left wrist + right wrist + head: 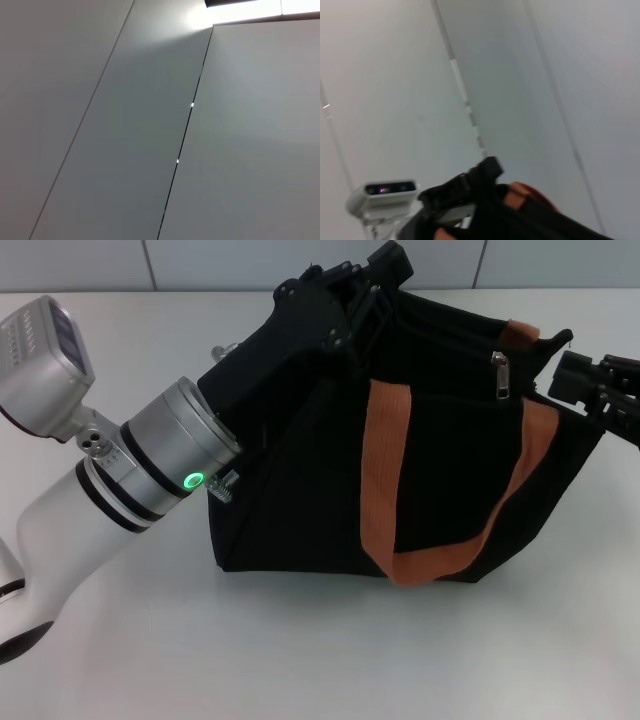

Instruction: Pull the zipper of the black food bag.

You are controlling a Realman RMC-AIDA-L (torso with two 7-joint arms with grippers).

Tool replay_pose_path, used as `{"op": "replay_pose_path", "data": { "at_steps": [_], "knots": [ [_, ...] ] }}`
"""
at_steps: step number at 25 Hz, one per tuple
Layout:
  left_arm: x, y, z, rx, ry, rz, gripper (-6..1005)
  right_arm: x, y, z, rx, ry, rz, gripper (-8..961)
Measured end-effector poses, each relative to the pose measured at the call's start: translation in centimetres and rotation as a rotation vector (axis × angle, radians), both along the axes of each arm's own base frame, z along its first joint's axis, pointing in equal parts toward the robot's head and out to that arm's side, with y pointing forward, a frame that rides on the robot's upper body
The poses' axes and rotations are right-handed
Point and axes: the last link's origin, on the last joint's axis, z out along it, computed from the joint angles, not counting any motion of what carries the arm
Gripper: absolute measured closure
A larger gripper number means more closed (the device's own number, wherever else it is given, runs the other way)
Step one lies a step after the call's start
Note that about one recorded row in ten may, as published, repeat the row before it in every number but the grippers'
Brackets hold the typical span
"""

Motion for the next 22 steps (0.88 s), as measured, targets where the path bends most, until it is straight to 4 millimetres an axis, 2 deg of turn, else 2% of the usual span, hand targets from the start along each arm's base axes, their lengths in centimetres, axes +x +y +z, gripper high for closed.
{"op": "replay_pose_path", "data": {
  "at_steps": [3,17,22],
  "knots": [
    [0.1,0.2,-0.1,0.000,0.007,0.003,981,0.7,-0.2,0.0,0.017,0.023,-0.038,690],
    [0.5,0.7,-0.4,-0.005,0.021,0.014,981,0.6,0.2,-0.7,-0.030,0.038,-0.072,691],
    [0.7,0.5,-0.7,0.005,0.026,0.010,981,0.8,0.8,-1.6,-0.066,-0.003,-0.092,700]
  ]
}}
